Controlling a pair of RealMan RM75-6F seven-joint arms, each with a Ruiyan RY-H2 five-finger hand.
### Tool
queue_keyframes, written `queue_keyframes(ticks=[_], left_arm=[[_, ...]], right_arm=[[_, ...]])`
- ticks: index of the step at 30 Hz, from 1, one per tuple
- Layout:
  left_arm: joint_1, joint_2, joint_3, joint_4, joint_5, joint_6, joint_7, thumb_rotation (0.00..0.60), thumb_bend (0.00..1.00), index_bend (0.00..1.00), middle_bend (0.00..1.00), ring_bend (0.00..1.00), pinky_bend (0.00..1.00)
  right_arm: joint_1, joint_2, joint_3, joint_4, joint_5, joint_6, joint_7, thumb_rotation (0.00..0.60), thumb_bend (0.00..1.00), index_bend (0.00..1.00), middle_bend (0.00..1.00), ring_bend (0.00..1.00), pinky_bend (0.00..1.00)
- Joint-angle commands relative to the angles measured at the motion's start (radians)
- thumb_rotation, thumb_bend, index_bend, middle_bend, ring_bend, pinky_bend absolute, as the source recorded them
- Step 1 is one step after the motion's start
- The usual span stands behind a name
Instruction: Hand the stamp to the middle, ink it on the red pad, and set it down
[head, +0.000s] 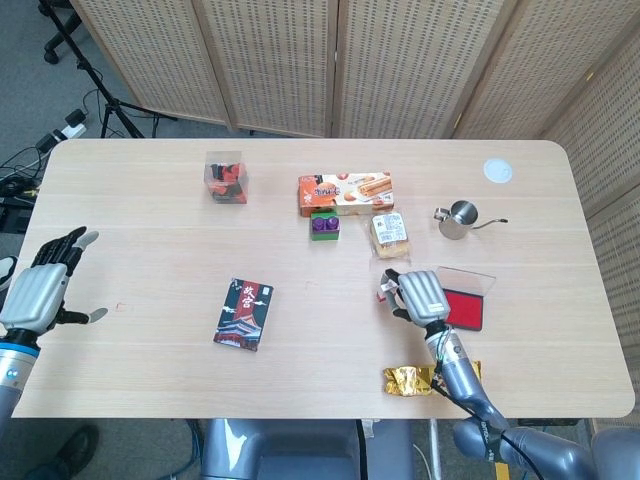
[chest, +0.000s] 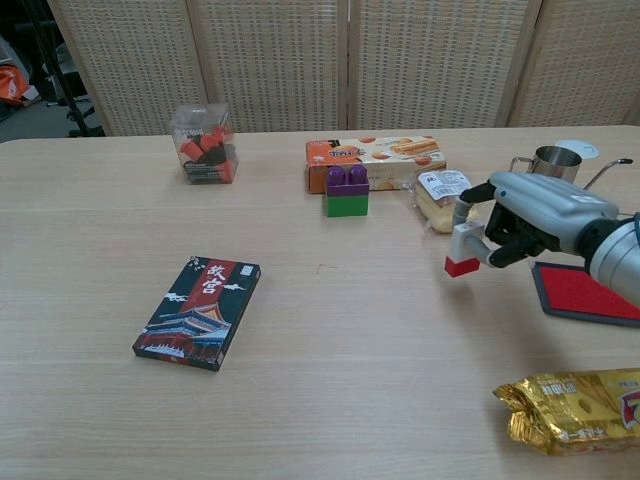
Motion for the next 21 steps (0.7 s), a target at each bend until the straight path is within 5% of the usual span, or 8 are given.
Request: queue_keyframes(ticks=[1,12,21], left_arm=[[0.0,0.001,-0.001,0.001,-0.002,-0.001,-0.002,0.6,0.01,0.0,0.0,0.0,0.0],[-0.002,-0.002,0.0,0.001,-0.006,-0.003,0.006,0.6,0.01,0.0,0.0,0.0,0.0],[-0.003,-0.001,0.002,0.0,-0.005,-0.007,0.006,0.6,0.01,0.0,0.0,0.0,0.0]], right_arm=[[0.007,-0.021,-0.005,0.035,0.003,-0.009,0.01,0.6,0.57,0.61,0.98,1.0,1.0],[0.007,-0.039,-0.013,0.095,0.003,-0.021,0.051,0.6,0.56,0.6,0.98,1.0,1.0],[0.004,-0.043,-0.027,0.107,-0.011,-0.023,0.071,0.6,0.47,0.55,0.98,1.0,1.0]])
